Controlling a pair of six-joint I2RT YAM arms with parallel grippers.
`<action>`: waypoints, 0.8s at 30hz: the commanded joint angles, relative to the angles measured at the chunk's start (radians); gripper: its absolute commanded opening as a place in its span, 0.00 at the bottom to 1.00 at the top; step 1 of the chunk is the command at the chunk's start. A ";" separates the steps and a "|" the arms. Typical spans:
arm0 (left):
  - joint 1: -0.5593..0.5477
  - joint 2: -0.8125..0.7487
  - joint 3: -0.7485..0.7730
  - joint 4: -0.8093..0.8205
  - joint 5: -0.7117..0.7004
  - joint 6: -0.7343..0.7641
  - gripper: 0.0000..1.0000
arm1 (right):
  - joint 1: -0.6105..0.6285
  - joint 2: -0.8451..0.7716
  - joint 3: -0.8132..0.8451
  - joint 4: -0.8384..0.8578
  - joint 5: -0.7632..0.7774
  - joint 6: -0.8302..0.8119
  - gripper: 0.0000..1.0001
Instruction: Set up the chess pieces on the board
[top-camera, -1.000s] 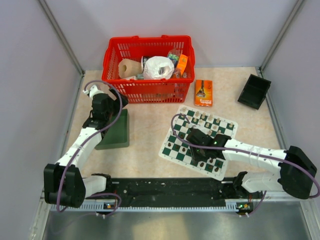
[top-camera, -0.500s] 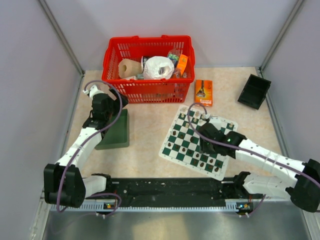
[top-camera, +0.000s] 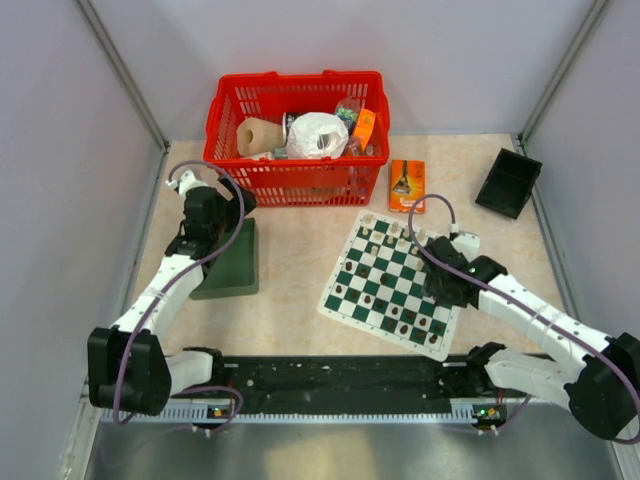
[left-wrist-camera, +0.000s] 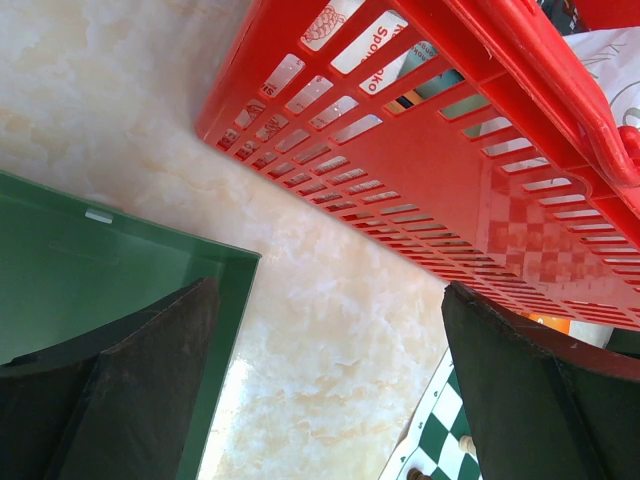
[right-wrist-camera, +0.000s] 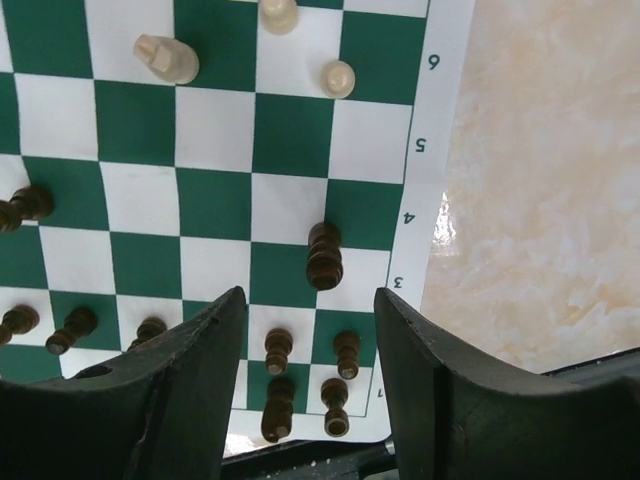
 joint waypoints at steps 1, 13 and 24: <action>0.006 -0.011 0.002 0.042 0.005 0.003 0.99 | -0.043 -0.004 -0.010 0.000 0.012 0.025 0.55; 0.006 -0.008 0.004 0.044 0.005 0.004 0.99 | -0.101 0.038 -0.038 0.078 -0.043 -0.034 0.43; 0.006 -0.010 -0.001 0.042 0.005 0.004 0.99 | -0.118 0.067 -0.047 0.115 -0.065 -0.074 0.37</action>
